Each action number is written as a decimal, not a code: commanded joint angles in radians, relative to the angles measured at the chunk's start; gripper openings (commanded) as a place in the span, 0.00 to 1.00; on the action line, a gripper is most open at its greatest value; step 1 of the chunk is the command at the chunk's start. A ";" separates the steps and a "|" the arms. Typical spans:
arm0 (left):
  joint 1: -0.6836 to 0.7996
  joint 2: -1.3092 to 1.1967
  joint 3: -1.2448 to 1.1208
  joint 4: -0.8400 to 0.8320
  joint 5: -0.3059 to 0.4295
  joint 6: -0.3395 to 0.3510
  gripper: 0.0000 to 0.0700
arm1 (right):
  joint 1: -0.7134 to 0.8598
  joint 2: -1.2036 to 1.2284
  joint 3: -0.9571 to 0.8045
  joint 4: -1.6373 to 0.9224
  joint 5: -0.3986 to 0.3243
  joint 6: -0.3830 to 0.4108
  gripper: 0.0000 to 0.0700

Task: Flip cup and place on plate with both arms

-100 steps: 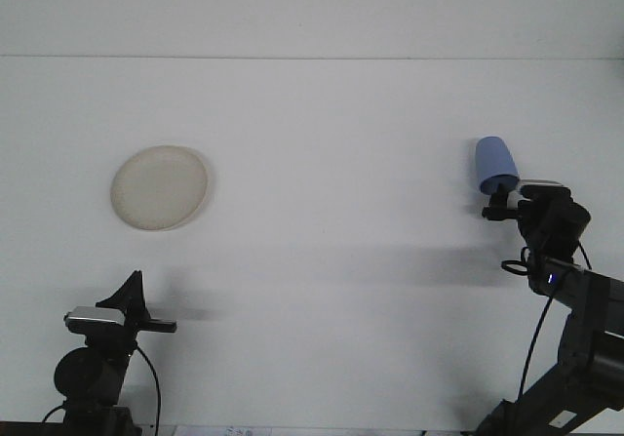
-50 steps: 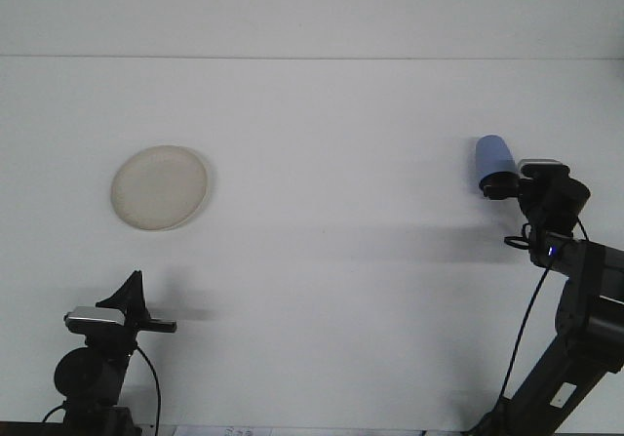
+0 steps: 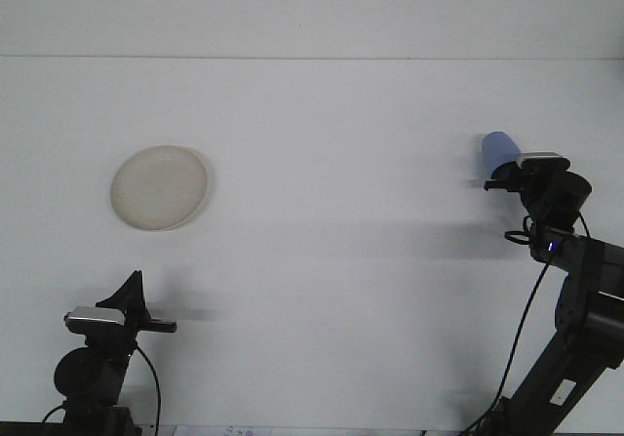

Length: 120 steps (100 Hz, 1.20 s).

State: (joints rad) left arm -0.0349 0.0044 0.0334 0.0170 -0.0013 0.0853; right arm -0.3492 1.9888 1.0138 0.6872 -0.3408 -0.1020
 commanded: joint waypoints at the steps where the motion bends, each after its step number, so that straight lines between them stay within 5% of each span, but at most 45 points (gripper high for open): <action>1: 0.001 -0.001 -0.019 0.014 0.000 0.000 0.02 | -0.004 0.002 0.014 -0.032 -0.002 0.003 0.00; 36: 0.001 -0.001 -0.019 0.014 0.000 0.000 0.02 | 0.038 -0.311 0.014 -0.467 0.004 0.048 0.00; 72: 0.001 -0.001 -0.019 0.014 0.000 0.000 0.02 | 0.246 -0.715 0.120 -1.237 0.134 0.109 0.00; 120: 0.001 -0.001 -0.019 0.014 0.000 0.000 0.02 | 0.668 -0.541 0.548 -1.894 0.274 0.132 0.00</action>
State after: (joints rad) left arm -0.0349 0.0044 0.0334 0.0170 -0.0013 0.0853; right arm 0.2829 1.3979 1.5333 -1.1751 -0.0723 0.0151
